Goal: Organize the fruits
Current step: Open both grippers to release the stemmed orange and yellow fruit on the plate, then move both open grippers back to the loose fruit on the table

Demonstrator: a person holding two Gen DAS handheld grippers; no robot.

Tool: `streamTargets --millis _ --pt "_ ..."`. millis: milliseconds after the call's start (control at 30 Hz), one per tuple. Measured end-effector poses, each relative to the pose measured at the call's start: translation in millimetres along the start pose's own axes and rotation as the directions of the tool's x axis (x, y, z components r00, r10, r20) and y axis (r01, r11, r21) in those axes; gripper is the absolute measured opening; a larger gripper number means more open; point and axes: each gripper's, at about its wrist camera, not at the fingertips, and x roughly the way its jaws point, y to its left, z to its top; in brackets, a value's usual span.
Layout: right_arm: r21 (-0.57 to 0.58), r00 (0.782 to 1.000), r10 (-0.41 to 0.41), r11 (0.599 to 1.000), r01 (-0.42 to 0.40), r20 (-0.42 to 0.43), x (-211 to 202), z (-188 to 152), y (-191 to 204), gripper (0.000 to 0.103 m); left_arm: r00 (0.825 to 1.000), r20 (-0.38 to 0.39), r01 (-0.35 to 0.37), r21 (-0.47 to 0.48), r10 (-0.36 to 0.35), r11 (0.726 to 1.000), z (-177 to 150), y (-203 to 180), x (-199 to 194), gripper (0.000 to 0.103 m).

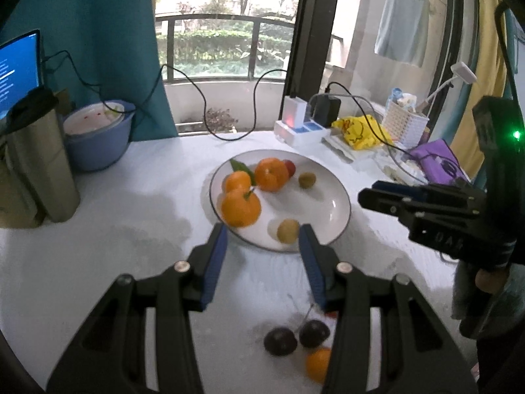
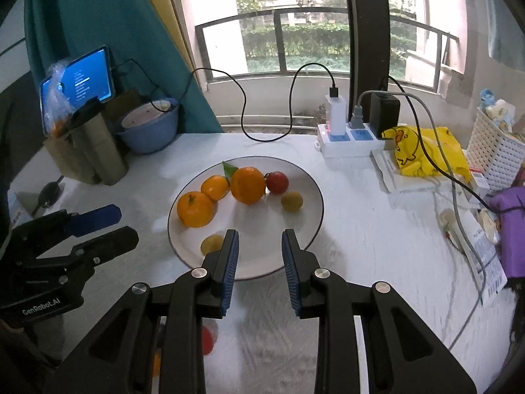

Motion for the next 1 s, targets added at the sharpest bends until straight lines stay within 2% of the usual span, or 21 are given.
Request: streamTargets --millis 400,600,1000 --pt "0.012 0.999 0.022 1.000 -0.021 -0.034 -19 -36 11 0.029 0.999 -0.037 -0.004 -0.030 0.003 1.000 -42 -4 -22 0.047" --pt "0.013 0.997 0.049 0.999 -0.049 -0.067 -17 -58 17 0.029 0.999 -0.040 0.026 -0.072 -0.029 0.997 -62 -9 -34 0.047" --pt "0.026 0.992 0.079 0.997 -0.077 -0.094 -17 -84 15 0.029 0.993 -0.091 0.072 -0.081 -0.079 0.994 -88 -33 -32 0.047"
